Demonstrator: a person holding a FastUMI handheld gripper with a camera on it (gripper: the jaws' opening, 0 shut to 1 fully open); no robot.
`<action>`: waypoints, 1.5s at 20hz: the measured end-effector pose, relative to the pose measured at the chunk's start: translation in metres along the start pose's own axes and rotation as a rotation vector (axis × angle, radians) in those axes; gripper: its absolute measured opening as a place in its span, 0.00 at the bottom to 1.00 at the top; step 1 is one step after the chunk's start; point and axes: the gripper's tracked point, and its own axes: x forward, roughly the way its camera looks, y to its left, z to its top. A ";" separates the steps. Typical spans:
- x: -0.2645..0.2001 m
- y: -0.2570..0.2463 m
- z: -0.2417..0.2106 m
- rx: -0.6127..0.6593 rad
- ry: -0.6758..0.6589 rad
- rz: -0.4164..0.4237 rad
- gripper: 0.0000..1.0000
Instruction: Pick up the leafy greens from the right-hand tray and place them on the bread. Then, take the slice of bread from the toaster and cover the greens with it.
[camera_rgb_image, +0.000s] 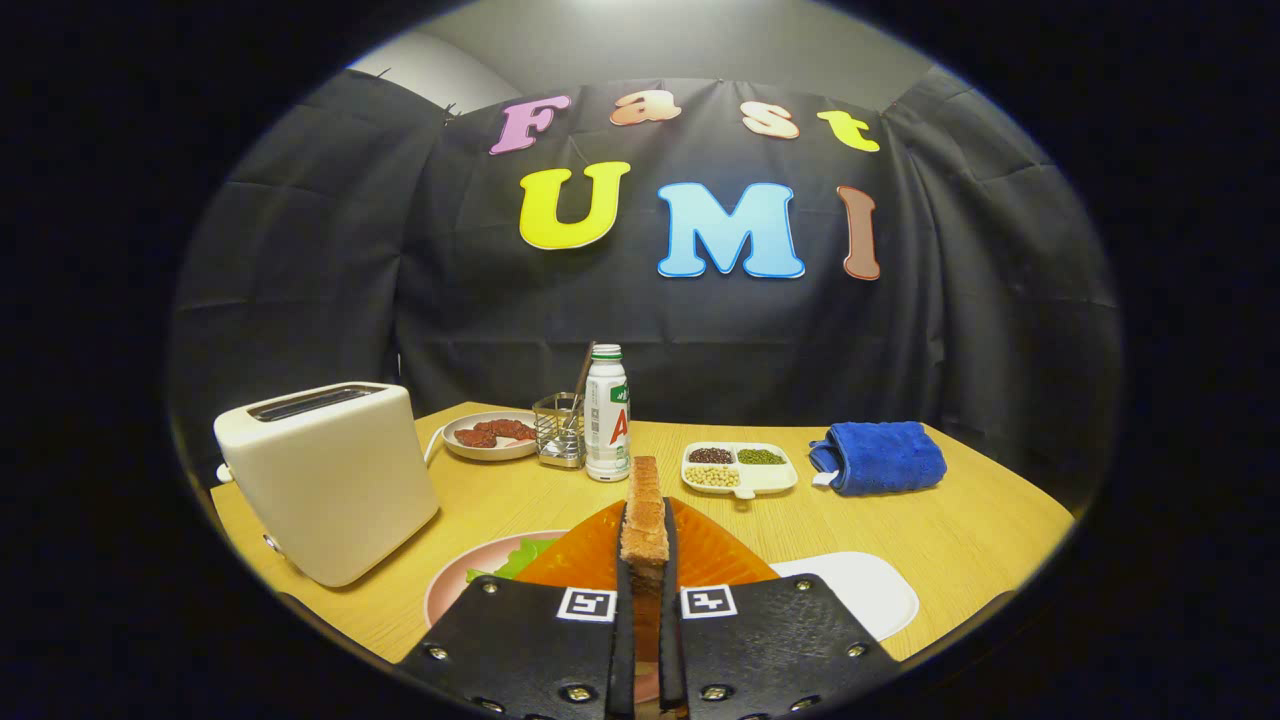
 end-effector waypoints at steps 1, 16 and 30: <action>0.001 0.004 -0.003 -0.008 0.006 0.005 0.09; 0.009 0.073 -0.052 -0.026 0.117 0.142 0.09; 0.007 0.074 -0.053 0.003 0.129 0.136 0.17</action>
